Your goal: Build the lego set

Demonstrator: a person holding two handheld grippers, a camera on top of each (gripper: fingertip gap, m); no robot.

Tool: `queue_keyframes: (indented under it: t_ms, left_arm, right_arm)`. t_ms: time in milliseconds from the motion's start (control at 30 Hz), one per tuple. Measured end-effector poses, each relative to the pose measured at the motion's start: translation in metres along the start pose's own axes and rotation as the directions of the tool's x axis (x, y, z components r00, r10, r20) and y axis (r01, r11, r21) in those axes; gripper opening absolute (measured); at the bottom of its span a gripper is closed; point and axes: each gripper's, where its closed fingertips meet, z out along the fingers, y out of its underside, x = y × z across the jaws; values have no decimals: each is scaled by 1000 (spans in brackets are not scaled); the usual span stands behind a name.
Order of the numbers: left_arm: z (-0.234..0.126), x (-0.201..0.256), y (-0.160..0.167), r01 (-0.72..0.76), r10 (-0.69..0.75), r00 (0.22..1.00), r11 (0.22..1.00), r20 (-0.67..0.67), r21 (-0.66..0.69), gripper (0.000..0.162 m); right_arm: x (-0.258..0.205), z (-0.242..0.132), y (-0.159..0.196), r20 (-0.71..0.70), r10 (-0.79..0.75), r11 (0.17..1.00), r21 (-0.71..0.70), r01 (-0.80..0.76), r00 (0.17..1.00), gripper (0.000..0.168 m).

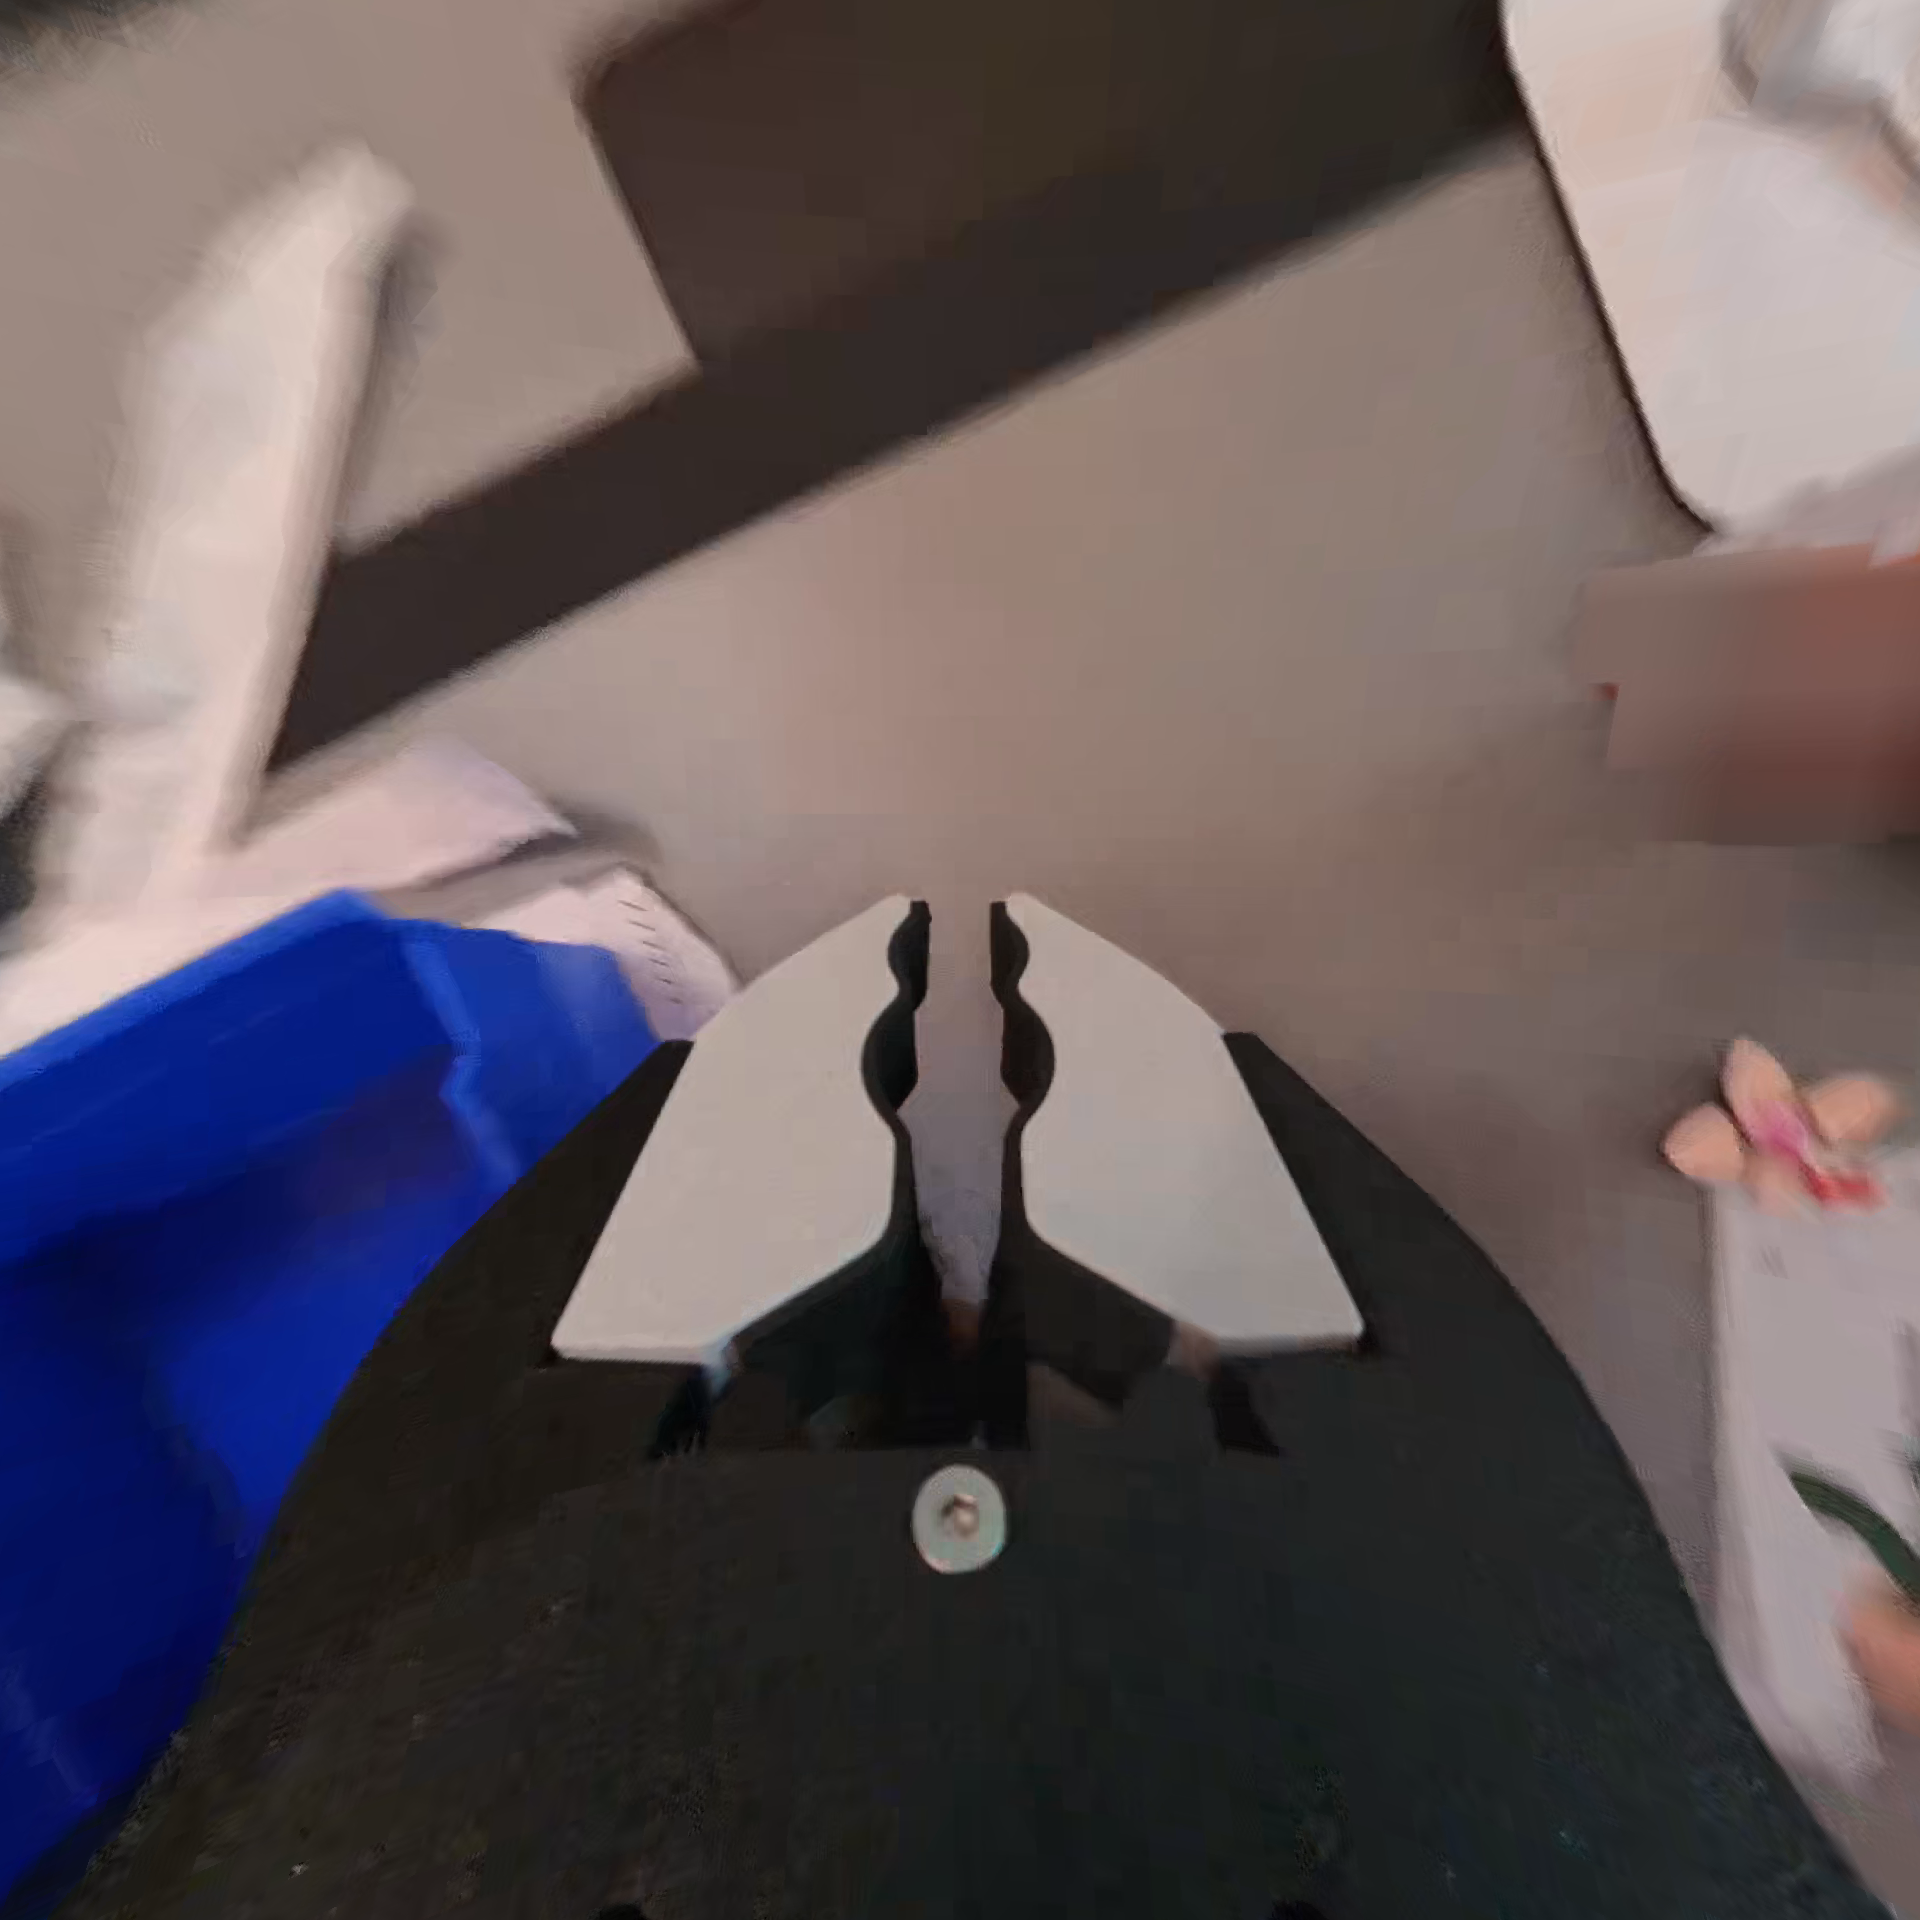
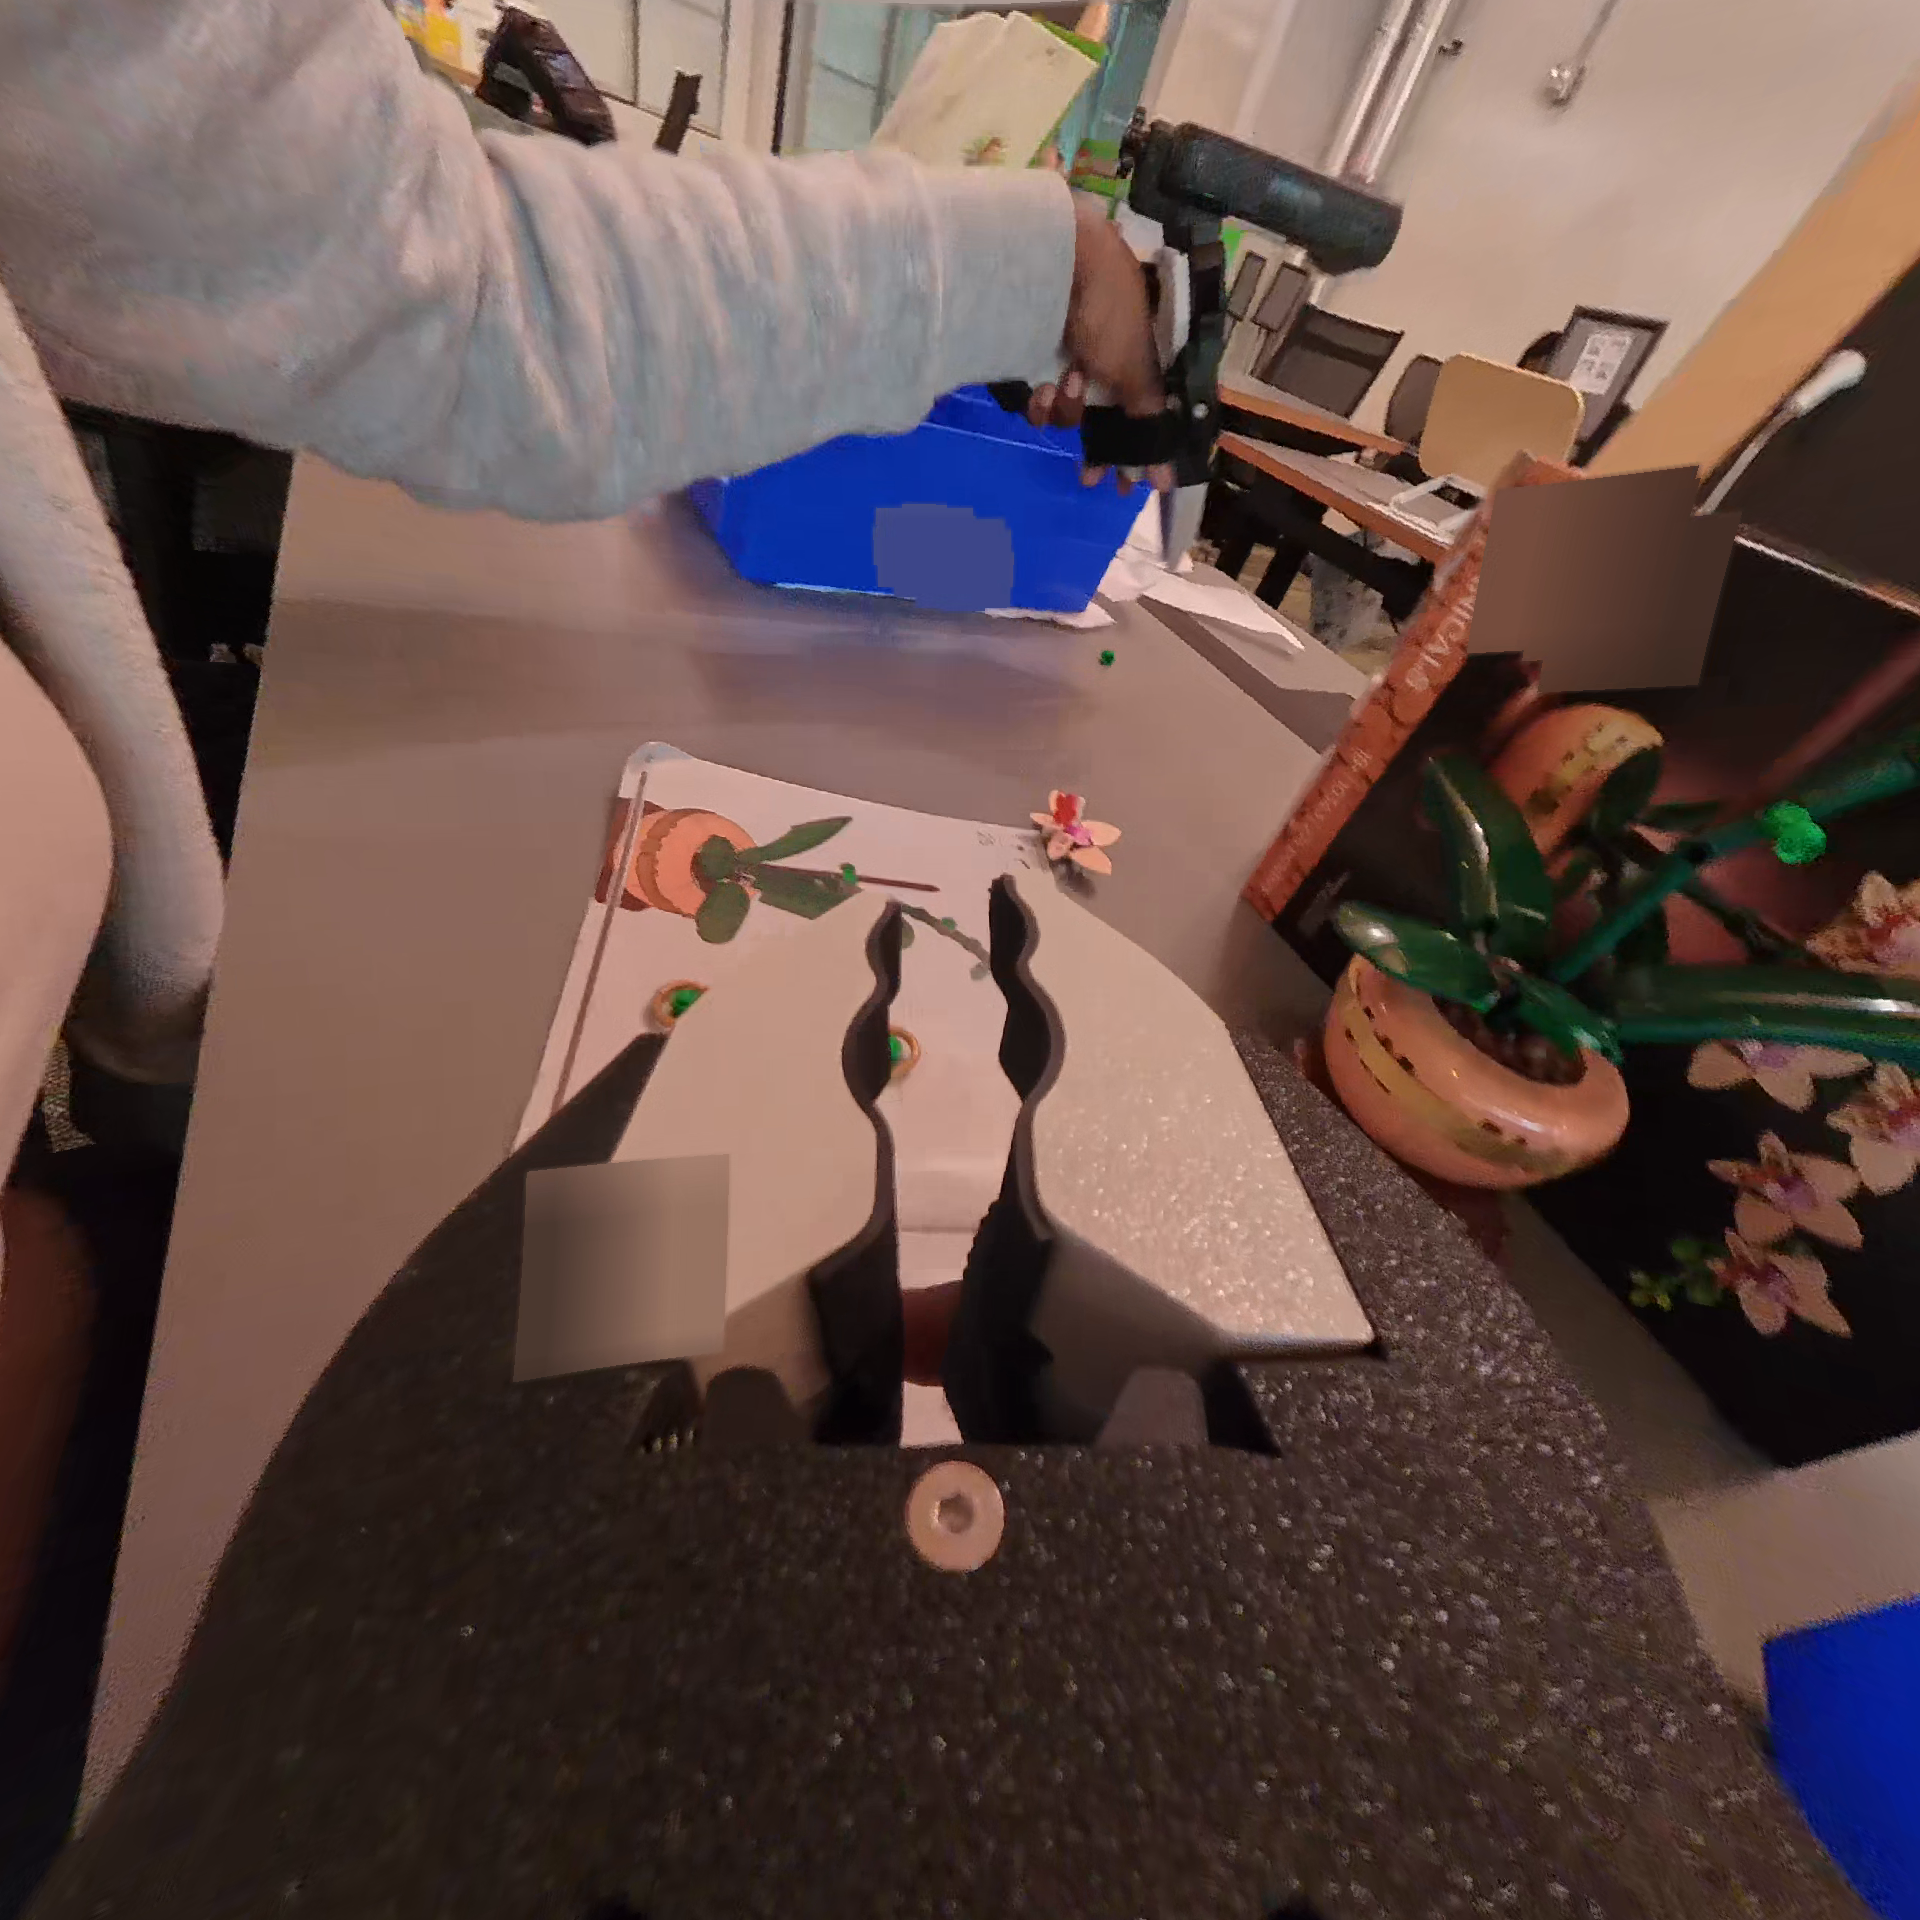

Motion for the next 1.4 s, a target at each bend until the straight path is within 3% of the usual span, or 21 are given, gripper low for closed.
queue_keyframes:
  t_ms: [67,200,533,1400]
  left_arm:
    - [11,-4,12,-24,17,999,987,-42,-157,14]
    - [29,-13,21,-68,63,998,959,-27,-276,15]
    - [43,-24,20,-61,58,998,947,-18,-315,20]
    - [59,-29,33,-45,54,999,914,10,-404,14]
  right_arm:
    - [9,-7,4,-24,7,1000,-2,-7,1000,16]
    - [20,-10,10,-46,22,1000,1,-22,999,14]
    - [31,-19,12,-105,-11,1000,-31,8,994,14]
    - [38,-23,11,-165,-61,996,-67,51,984,13]
